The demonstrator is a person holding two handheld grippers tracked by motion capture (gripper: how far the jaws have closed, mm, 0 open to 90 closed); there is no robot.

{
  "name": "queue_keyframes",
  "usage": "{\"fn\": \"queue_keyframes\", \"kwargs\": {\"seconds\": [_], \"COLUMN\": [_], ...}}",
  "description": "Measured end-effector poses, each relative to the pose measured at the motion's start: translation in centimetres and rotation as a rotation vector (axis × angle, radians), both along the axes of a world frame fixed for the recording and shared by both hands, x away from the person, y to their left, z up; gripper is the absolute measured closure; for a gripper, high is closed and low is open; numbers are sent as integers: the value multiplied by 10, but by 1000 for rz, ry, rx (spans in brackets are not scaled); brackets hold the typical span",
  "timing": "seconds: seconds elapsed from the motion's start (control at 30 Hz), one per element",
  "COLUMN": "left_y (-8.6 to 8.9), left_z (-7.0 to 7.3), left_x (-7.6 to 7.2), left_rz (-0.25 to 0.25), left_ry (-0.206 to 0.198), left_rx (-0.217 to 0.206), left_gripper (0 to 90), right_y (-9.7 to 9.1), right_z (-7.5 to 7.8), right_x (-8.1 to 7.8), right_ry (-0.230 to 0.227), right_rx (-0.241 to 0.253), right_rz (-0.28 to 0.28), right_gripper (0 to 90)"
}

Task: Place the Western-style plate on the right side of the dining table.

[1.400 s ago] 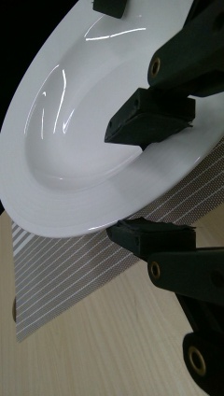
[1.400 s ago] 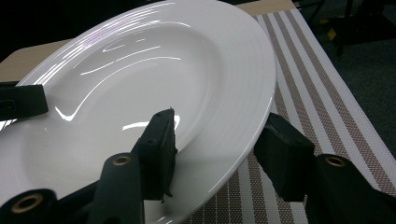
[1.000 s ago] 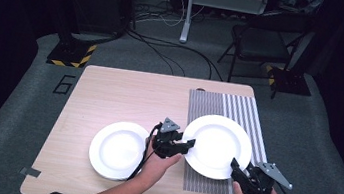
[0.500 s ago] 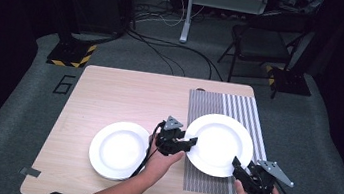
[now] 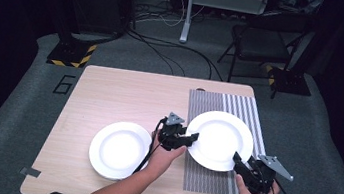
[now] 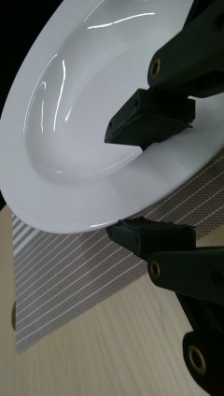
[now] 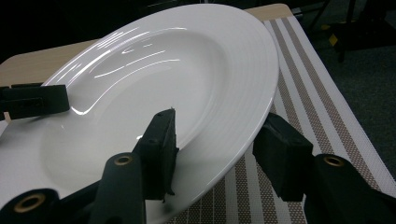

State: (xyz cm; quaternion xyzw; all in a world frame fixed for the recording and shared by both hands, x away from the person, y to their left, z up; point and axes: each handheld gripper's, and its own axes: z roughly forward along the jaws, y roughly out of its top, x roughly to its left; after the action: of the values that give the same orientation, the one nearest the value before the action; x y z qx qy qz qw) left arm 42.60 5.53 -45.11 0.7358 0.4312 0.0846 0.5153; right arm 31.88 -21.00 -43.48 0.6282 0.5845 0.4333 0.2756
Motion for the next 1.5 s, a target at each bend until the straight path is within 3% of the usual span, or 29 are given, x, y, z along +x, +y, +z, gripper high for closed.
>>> {"fn": "queue_keyframes", "kwargs": {"seconds": [0.63,1.13,1.5], "left_y": [-4,-17,-24], "left_z": [-16,-30,-40], "left_x": [17,23,27], "left_rz": [-5,3,2], "left_ry": [11,23,23], "left_rx": [11,23,32], "left_gripper": [522,522,523], "right_y": [-4,-14,-20], "right_z": [-15,-31,-43], "right_x": [19,30,35], "right_ry": [10,49,52], "right_rx": [-20,-1,-12], "right_rz": [-1,-31,-32], "right_gripper": [493,493,492]}}
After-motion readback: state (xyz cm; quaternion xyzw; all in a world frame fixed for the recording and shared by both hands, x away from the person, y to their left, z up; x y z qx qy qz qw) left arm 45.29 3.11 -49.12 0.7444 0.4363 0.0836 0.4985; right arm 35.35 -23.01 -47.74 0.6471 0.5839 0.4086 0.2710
